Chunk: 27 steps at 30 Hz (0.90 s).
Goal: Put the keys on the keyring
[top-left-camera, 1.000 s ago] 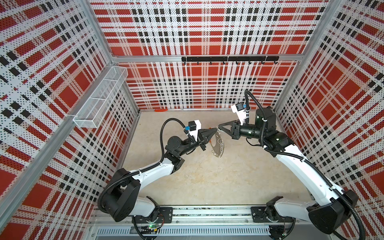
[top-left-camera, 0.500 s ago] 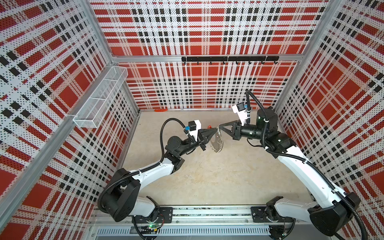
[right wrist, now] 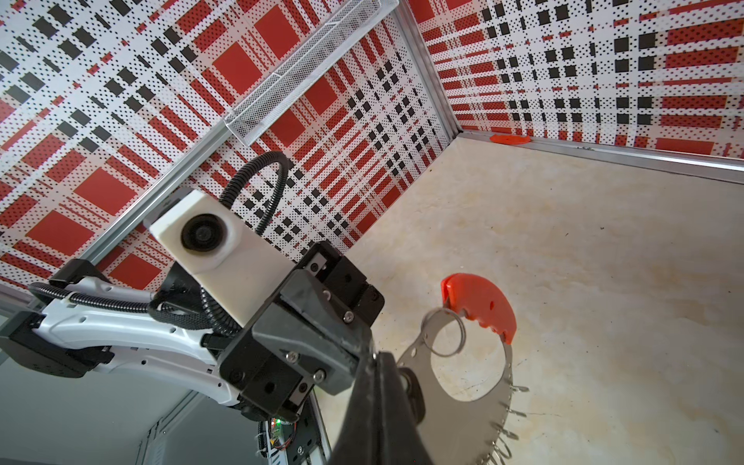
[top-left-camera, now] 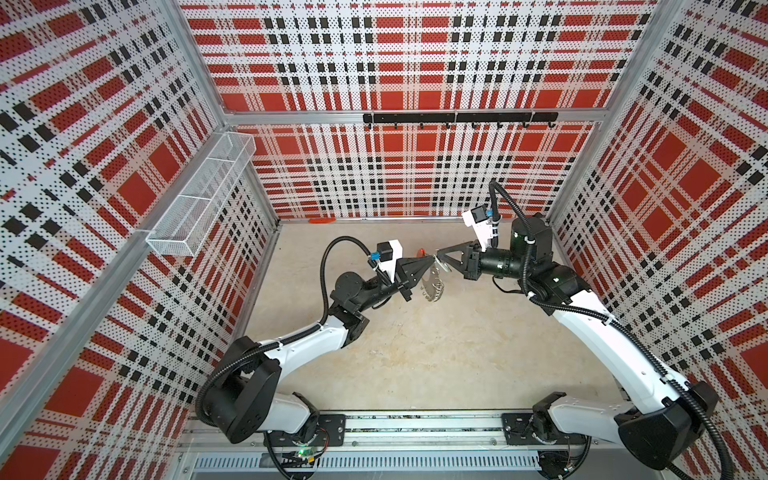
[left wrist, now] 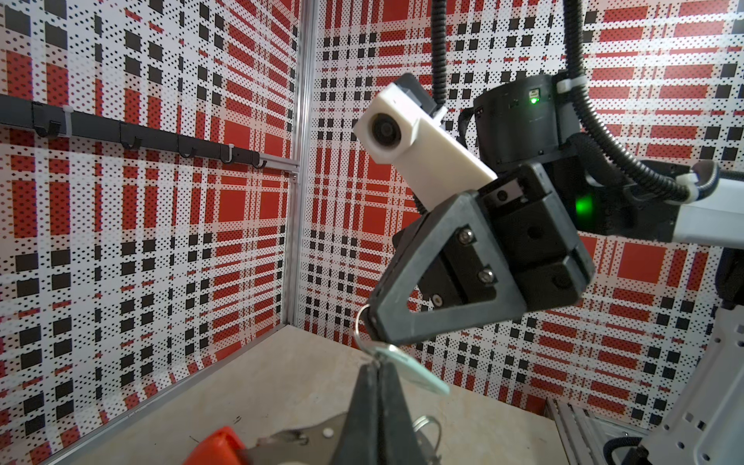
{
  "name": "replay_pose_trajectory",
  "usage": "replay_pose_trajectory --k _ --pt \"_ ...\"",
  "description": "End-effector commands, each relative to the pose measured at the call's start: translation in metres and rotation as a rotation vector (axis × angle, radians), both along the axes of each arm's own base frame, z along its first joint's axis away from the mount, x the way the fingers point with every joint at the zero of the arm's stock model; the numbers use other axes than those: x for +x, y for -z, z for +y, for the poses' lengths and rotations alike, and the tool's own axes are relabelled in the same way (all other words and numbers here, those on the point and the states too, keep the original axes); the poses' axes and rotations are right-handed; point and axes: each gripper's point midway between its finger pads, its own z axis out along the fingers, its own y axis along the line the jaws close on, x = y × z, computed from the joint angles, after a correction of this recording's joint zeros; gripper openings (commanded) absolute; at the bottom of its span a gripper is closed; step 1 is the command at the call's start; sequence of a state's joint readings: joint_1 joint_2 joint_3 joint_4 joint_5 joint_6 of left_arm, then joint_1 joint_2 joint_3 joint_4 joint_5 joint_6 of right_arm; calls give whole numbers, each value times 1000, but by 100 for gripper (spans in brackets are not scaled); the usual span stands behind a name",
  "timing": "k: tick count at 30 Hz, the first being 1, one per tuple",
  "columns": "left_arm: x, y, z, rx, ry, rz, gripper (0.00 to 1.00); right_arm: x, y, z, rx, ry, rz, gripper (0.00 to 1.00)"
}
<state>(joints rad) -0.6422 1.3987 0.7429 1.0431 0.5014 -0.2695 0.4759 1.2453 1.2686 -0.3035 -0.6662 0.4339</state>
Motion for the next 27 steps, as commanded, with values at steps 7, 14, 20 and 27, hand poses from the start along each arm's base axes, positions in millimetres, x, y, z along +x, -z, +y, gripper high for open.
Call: replay_pose_trajectory --k 7,14,20,27 --pt "-10 -30 6 -62 4 -87 0 0 19 -2 -56 20 47 0" --pt "-9 -29 4 -60 6 -83 0 -1 9 -5 -38 37 20 0" --pt "-9 -30 5 -63 4 -82 0 -3 1 -6 -22 39 -5 0" --pt "0 -29 9 -83 2 -30 0 -12 -22 -15 17 48 -95 0"
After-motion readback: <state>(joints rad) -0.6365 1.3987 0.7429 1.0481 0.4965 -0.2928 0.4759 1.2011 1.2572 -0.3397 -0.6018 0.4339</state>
